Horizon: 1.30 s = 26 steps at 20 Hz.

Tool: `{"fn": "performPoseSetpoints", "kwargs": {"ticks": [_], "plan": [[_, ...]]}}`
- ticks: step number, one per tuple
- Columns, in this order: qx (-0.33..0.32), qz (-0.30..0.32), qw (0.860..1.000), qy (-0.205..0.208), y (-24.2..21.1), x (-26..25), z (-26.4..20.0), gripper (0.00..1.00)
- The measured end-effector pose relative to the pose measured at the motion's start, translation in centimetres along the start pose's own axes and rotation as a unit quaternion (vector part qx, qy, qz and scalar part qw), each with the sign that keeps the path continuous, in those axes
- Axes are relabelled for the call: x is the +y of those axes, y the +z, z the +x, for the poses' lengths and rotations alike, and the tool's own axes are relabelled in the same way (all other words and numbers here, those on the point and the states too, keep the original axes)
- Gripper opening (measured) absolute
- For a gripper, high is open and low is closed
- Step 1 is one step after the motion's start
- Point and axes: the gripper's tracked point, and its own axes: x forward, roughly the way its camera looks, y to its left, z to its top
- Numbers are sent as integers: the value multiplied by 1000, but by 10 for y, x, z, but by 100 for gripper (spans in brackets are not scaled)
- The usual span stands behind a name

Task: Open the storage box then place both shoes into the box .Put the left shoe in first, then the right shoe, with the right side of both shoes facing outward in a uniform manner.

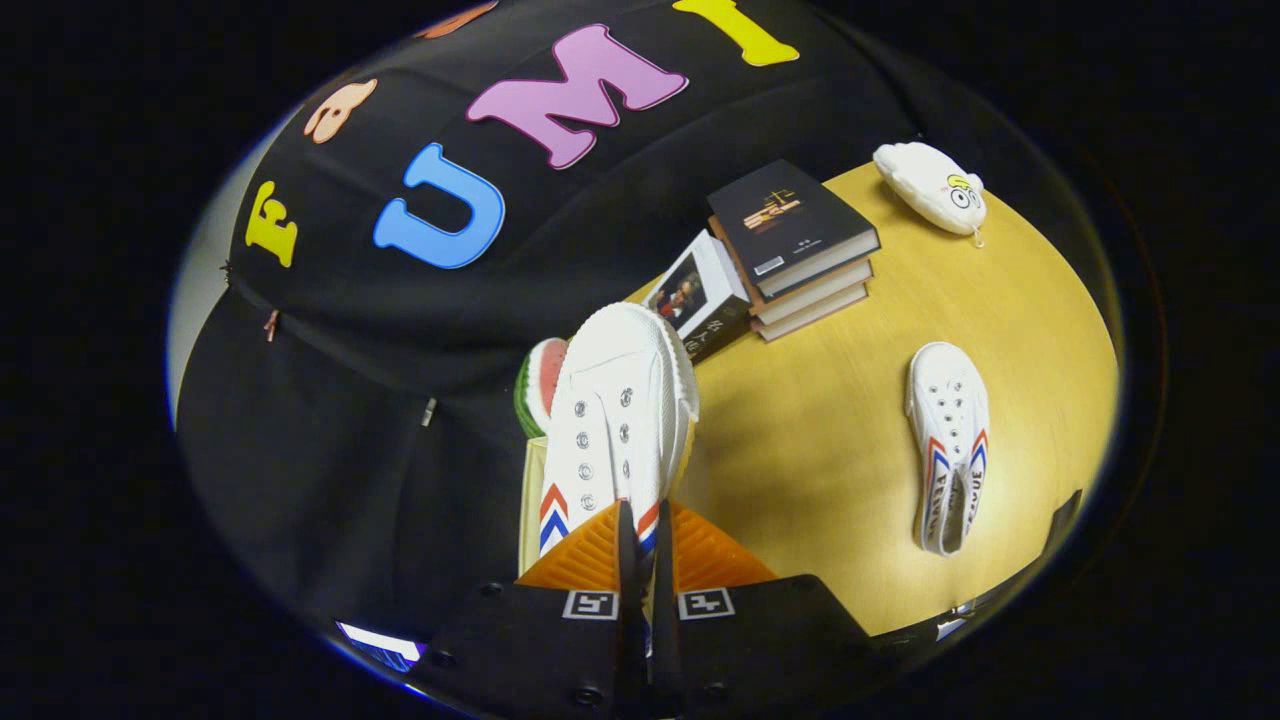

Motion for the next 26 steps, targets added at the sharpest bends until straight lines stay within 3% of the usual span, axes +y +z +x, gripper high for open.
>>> {"fn": "performPoseSetpoints", "kwargs": {"ticks": [5, 10, 19, 26], "plan": [[9, 7, 1000, 18, -20, 56, 50, 7], [49, -2, 999, 22, -72, 81, 97, 7], [91, -10, 996, -21, -132, 60, 153, 7], [108, -2, 993, -49, -151, 40, 183, 7]]}}
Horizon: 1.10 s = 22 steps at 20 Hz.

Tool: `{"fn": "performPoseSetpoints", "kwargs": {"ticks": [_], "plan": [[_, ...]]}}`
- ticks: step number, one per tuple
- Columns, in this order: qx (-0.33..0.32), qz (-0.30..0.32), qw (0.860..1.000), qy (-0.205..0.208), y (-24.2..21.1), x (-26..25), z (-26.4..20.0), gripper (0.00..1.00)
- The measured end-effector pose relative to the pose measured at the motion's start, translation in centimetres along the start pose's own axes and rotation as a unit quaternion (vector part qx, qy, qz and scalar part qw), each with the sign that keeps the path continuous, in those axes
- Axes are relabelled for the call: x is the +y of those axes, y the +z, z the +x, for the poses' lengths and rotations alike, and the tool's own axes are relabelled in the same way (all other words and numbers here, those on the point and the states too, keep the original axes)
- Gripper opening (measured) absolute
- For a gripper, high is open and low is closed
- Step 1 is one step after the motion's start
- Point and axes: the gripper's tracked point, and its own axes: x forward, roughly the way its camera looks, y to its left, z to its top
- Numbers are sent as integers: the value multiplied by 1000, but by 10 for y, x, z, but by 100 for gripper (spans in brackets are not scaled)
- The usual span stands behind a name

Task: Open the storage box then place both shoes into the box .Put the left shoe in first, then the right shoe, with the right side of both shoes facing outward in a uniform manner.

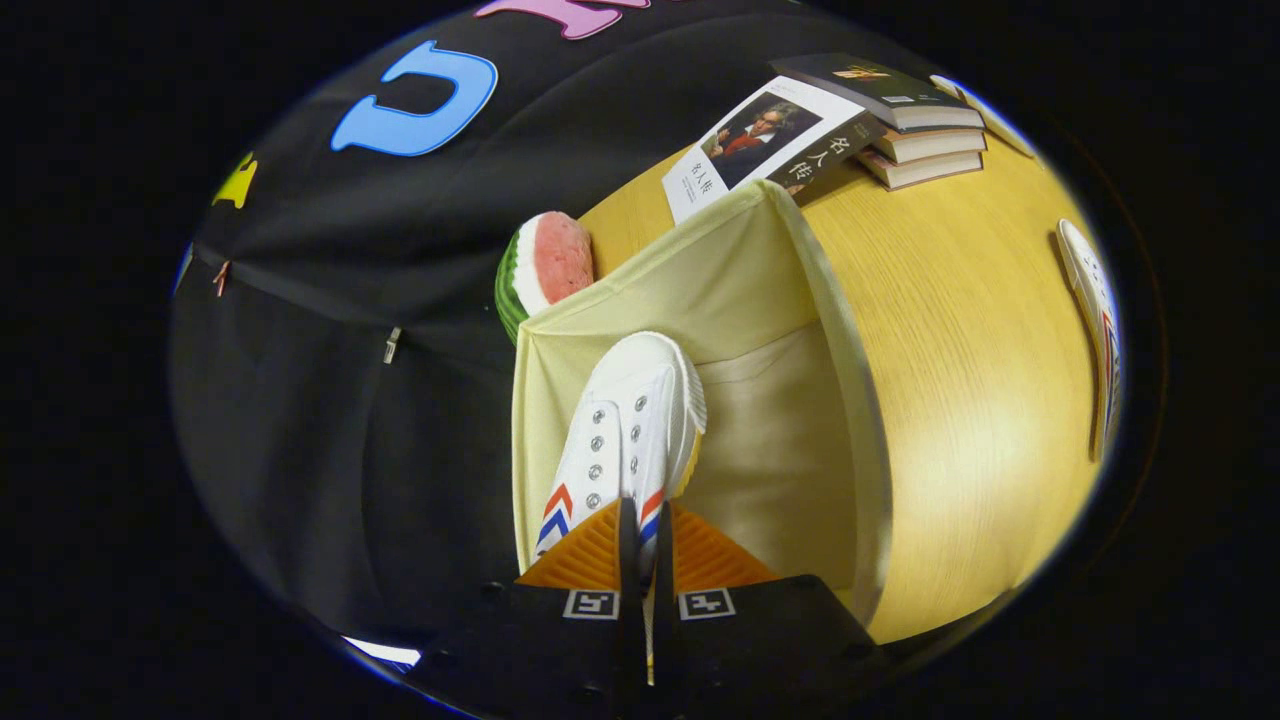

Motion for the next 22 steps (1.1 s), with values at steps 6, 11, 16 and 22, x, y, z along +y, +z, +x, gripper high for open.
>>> {"fn": "performPoseSetpoints", "kwargs": {"ticks": [6, 11, 16, 22], "plan": [[-9, -26, 999, -25, -4, -10, 25, 7], [-16, -24, 1000, -4, -3, 8, 21, 17], [-63, -108, 992, 25, 22, 38, -34, 99], [-146, -171, 974, 12, 78, 1, -126, 98]]}}
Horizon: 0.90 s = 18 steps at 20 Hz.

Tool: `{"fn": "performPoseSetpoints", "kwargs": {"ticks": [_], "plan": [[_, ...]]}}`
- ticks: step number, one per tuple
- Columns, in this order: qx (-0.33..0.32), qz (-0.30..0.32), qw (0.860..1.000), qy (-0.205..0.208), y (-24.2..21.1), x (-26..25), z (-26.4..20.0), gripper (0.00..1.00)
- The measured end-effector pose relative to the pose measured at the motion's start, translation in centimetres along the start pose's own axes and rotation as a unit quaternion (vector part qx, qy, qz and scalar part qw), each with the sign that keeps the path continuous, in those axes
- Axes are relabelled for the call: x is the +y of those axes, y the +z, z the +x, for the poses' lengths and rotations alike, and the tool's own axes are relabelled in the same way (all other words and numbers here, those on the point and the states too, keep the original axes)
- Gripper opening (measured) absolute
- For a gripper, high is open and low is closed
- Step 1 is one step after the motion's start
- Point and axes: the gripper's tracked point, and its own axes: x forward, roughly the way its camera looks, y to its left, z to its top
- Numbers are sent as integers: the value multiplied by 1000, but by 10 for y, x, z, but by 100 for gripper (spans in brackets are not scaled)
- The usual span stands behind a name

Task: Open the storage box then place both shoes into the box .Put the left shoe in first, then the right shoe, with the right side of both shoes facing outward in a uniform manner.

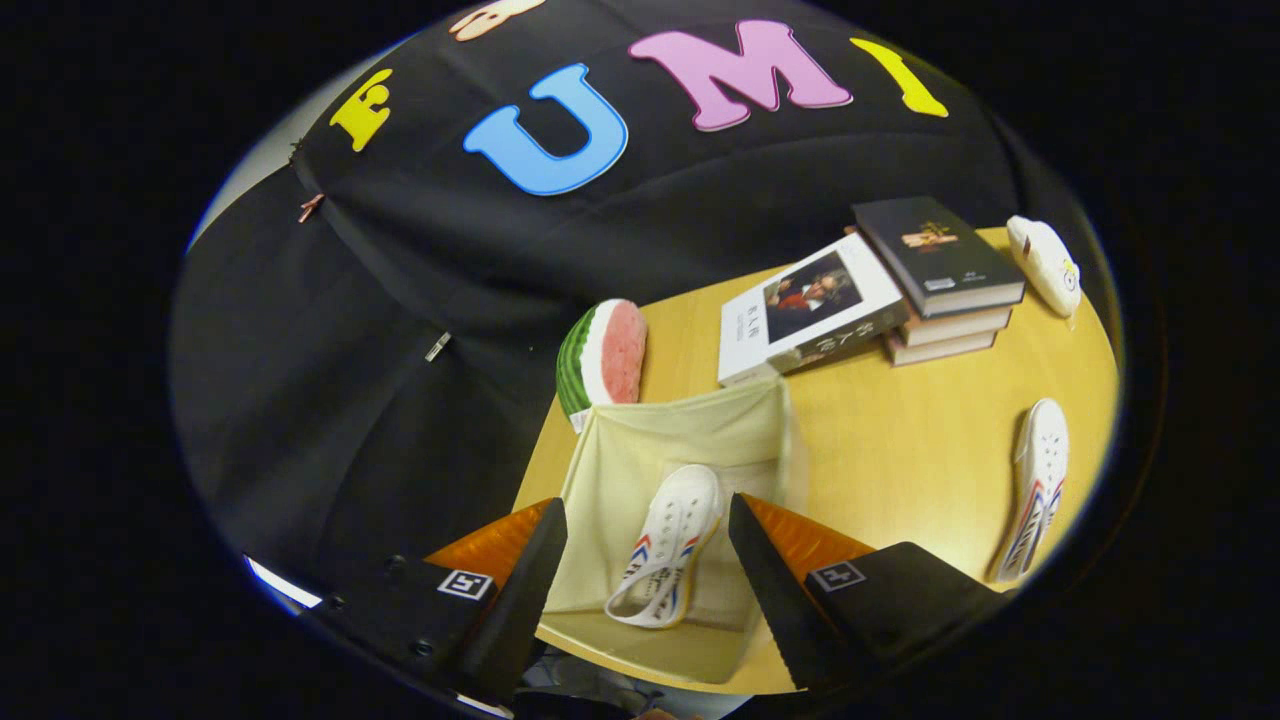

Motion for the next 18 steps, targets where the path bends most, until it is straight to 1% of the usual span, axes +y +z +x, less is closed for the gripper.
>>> {"fn": "performPoseSetpoints", "kwargs": {"ticks": [4, 7, 9, 12, 14, 18], "plan": [[-35, -39, 997, -63, 23, -89, -54, 98], [-47, -47, 990, -121, 30, -163, -93, 98], [-44, -38, 986, -159, 29, -208, -113, 99], [-37, -6, 981, -191, 25, -261, -136, 99], [-29, 5, 976, -217, 18, -296, -146, 99], [8, 12, 972, -233, 0, -341, -148, 99]]}}
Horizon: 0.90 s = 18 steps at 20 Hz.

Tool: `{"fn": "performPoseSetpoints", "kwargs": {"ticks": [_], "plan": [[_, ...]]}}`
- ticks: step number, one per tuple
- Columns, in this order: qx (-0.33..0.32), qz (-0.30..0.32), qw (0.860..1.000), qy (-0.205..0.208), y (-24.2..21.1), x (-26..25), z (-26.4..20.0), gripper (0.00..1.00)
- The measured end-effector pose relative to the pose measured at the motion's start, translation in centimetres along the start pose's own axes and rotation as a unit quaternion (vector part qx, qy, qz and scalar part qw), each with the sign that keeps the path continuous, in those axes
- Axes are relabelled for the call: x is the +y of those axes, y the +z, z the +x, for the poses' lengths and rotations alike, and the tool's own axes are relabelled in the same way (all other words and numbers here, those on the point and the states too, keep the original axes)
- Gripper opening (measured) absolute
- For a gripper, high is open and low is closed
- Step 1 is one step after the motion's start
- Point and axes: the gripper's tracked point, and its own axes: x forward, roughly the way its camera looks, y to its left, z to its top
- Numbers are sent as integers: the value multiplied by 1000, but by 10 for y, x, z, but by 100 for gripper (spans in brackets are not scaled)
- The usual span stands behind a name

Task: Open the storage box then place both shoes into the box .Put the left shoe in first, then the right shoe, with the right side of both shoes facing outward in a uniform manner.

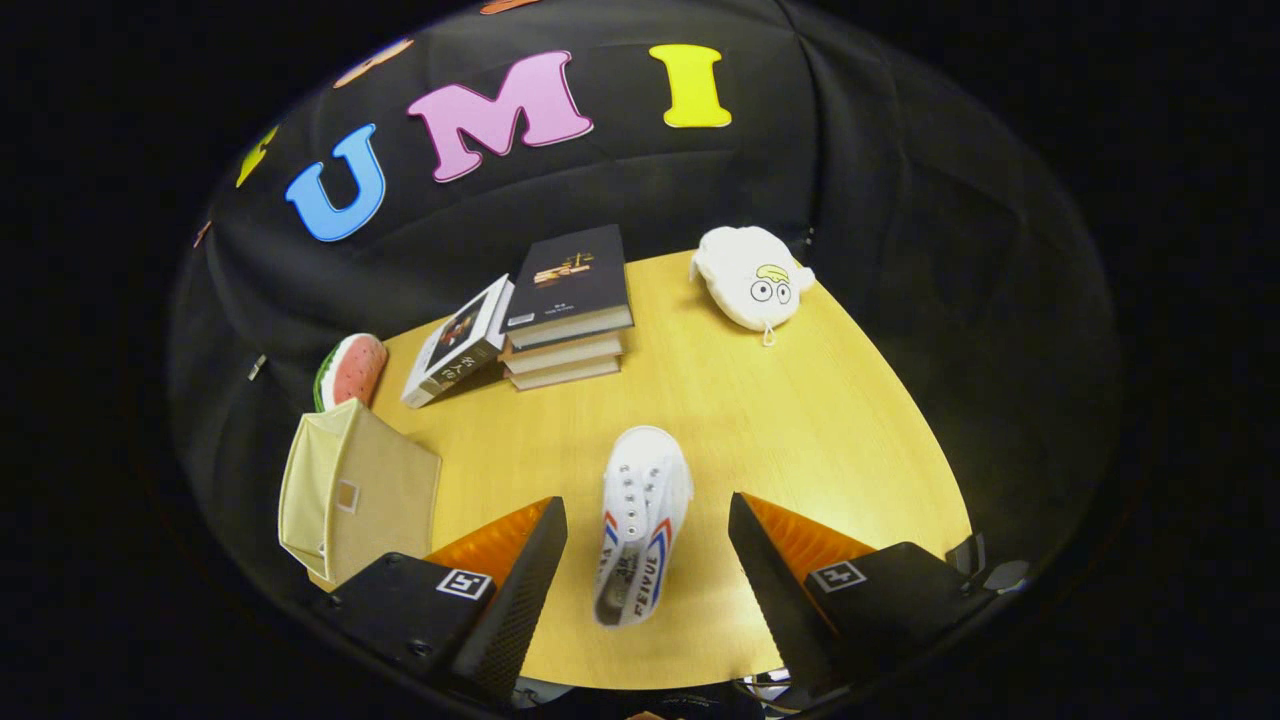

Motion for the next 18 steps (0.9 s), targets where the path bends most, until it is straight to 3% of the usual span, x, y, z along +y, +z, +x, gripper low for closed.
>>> {"fn": "performPoseSetpoints", "kwargs": {"ticks": [9, 15, 18], "plan": [[98, -25, 995, 7, -53, -45, 51, 99], [157, -10, 985, 71, -89, -18, 84, 99], [169, -18, 983, 64, -99, -20, 102, 99]]}}
